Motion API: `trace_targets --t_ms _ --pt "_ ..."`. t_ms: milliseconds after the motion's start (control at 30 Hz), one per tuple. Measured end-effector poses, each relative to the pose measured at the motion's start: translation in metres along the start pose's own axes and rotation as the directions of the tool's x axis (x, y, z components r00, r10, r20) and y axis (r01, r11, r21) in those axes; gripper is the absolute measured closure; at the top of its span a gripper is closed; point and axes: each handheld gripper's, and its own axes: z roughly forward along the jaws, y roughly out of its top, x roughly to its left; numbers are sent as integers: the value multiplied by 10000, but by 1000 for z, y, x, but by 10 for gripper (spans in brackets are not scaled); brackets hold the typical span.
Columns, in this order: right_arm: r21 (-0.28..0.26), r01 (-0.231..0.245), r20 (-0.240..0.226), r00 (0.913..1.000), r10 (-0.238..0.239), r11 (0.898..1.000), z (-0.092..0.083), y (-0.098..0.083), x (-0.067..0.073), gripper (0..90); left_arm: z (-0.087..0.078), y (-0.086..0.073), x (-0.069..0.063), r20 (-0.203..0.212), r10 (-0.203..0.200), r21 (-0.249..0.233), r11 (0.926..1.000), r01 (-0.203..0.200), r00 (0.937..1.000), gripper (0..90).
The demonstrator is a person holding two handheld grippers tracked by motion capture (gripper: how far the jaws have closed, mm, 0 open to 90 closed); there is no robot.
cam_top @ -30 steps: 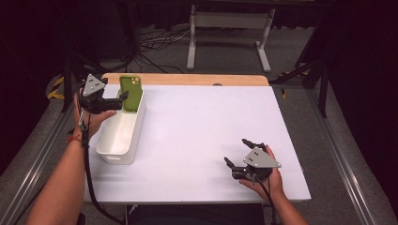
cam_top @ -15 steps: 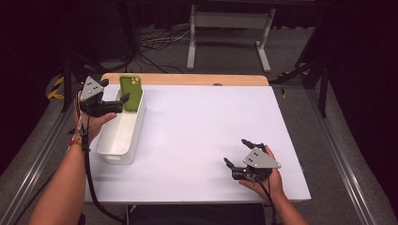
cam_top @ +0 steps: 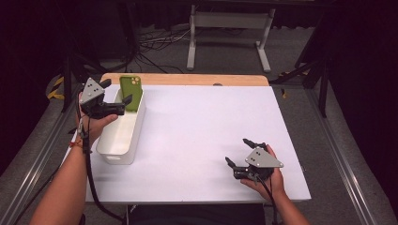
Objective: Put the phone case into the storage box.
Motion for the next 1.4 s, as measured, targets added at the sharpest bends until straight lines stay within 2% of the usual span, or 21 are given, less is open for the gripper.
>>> trace_targets --t_ms 100,233,433,600,800,1400 --pt "-6 21 8 10000 -21 10000 0 1 0 149 -2 2 -4 119 -35 -155 9999 36 9999 72" --pt "-47 15 12 10000 -15 10000 -1 2 0 149 -5 4 -10 165 170 -263 9995 -165 9997 65" --pt "-87 51 23 10000 -51 9999 -2 3 1 149 -10 5 -19 408 182 -593 9981 -157 9990 59" --pt "-139 123 135 9998 -121 9998 -3 5 -1 150 -12 4 -22 502 210 -659 9977 -176 9985 60" --pt "-80 84 112 9999 -83 9999 -2 5 -1 149 -19 3 -29 596 445 -792 9961 -397 9972 58" --pt "-143 155 -1 9999 -155 9998 -3 4 3 150 -30 -4 -54 893 524 -1321 9904 -404 9946 67"
